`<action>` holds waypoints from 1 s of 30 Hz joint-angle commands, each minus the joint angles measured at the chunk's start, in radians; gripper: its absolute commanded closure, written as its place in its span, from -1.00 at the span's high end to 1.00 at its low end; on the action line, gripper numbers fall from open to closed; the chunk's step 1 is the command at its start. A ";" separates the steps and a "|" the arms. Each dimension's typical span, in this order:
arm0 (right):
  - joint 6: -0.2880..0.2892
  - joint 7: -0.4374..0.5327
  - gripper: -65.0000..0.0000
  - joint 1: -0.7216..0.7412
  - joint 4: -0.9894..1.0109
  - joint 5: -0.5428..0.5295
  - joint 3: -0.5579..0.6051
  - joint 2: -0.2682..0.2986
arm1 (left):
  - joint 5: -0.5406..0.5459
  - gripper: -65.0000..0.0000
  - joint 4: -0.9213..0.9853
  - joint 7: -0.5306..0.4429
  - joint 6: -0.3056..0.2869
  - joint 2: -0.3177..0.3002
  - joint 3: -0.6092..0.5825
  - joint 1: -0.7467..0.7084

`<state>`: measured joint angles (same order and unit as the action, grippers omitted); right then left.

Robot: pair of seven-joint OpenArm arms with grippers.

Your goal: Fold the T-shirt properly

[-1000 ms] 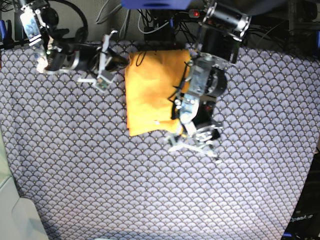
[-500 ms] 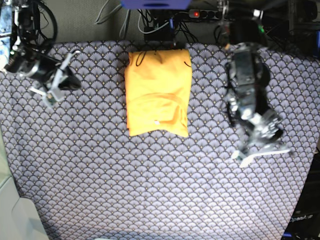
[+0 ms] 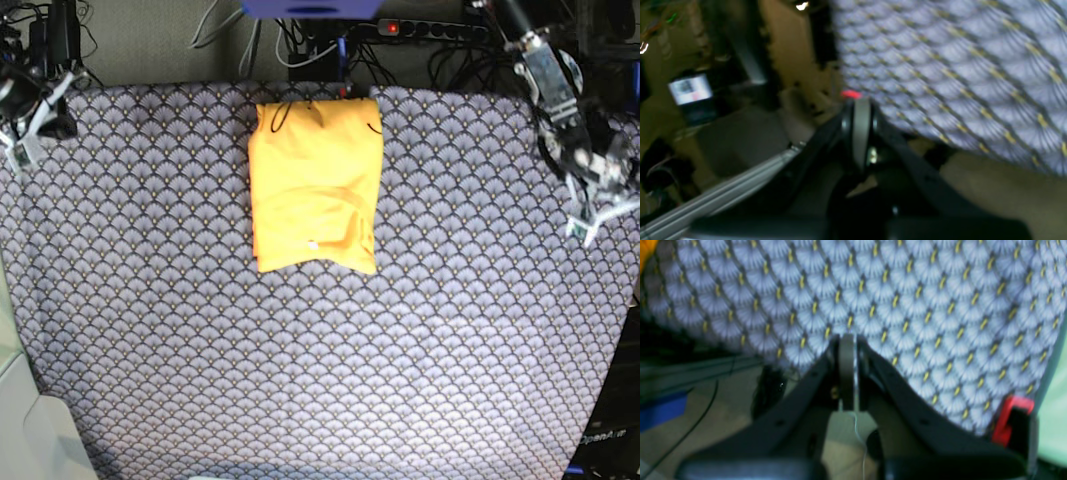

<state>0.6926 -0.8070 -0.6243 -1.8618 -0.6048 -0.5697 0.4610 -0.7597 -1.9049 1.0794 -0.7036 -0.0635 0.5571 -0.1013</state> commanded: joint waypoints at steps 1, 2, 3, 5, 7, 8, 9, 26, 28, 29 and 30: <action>0.006 0.019 -1.00 -0.021 -0.015 -0.007 -0.029 0.018 | -0.019 -1.00 -0.018 -0.018 0.005 -0.003 0.022 -0.015; 0.006 0.021 -1.00 -0.038 -0.015 -0.007 -0.040 0.018 | -0.019 -1.00 -0.018 -0.040 0.005 0.004 0.042 -0.036; 0.006 0.021 -1.00 -0.055 -0.015 -0.007 -0.051 0.017 | -0.019 -1.00 -0.018 -0.066 0.005 0.012 0.065 -0.061; 0.006 0.021 -1.00 -0.078 -0.015 -0.005 -0.063 0.014 | -0.019 -1.00 -0.018 -0.124 0.005 0.038 0.111 -0.102; 0.006 0.022 -1.00 -0.098 -0.014 -0.004 -0.063 0.012 | -0.019 -1.00 -0.018 -0.189 0.005 0.073 0.159 -0.136; 0.006 0.022 -1.00 -0.110 -0.014 0.009 -0.063 0.011 | -0.019 -1.00 -0.018 -0.230 0.005 0.093 0.183 -0.153; 0.006 0.022 -1.00 -0.121 -0.015 0.029 -0.063 0.003 | -0.019 -1.00 -0.018 -0.265 0.005 0.112 0.209 -0.170; 0.006 0.277 -1.00 -0.150 0.072 0.635 -0.164 -0.347 | 0.050 -1.00 0.141 -0.577 0.005 0.221 0.363 -0.398; 0.006 0.328 -1.00 -0.105 0.143 0.715 -0.203 -0.390 | 0.058 -1.00 0.193 -0.589 0.005 0.221 0.372 -0.400; 0.006 0.358 -1.00 -0.076 0.186 0.757 -0.226 -0.399 | 0.052 -1.00 0.213 -0.608 0.005 0.221 0.372 -0.400; 0.006 0.394 -1.00 -0.045 0.230 0.799 -0.249 -0.407 | 0.050 -1.00 0.235 -0.629 0.005 0.221 0.372 -0.400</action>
<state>0.7063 -0.4198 -0.6552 -1.6115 0.2039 -0.8089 0.0406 -0.7136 -1.6550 0.4637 -0.7036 0.1623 0.9276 -0.4984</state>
